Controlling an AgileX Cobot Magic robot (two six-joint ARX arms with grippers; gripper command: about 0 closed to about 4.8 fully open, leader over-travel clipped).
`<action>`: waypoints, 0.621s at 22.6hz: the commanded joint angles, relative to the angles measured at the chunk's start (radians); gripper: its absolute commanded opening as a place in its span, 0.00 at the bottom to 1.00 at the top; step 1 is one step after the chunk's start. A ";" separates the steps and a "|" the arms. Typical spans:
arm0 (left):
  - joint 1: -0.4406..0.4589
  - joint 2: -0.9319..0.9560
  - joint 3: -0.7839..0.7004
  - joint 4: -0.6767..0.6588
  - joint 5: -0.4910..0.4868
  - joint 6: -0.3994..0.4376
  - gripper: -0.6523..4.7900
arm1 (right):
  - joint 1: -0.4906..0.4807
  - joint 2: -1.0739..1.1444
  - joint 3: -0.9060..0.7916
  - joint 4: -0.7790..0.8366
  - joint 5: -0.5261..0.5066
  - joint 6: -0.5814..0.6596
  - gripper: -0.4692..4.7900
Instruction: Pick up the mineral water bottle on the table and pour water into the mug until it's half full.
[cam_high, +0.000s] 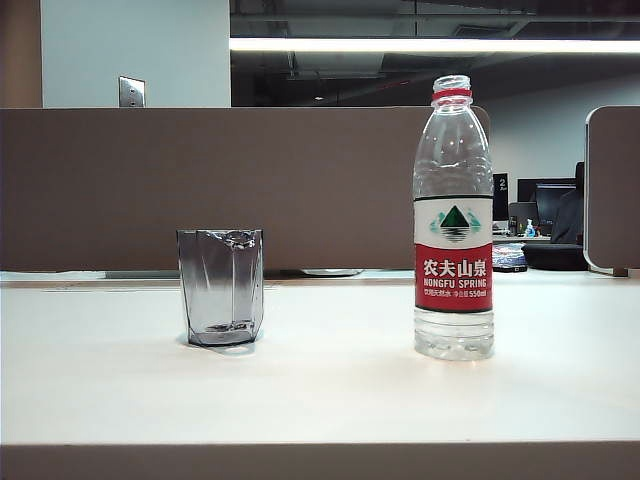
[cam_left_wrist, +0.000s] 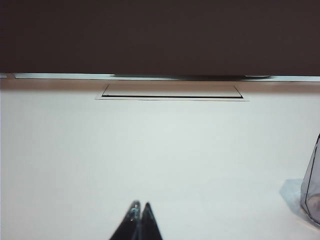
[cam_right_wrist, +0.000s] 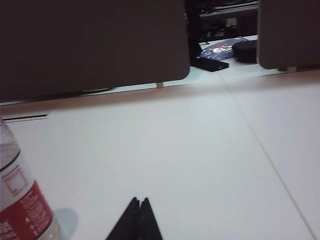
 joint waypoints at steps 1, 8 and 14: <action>-0.002 0.000 0.003 0.008 0.004 0.000 0.11 | 0.002 -0.002 -0.004 0.002 -0.013 0.006 0.08; -0.002 0.000 0.003 0.008 0.004 0.000 0.11 | 0.002 -0.002 -0.004 -0.021 -0.013 0.006 0.08; -0.148 0.000 0.003 0.008 -0.006 0.000 0.11 | 0.002 -0.002 -0.004 -0.078 -0.135 0.148 0.08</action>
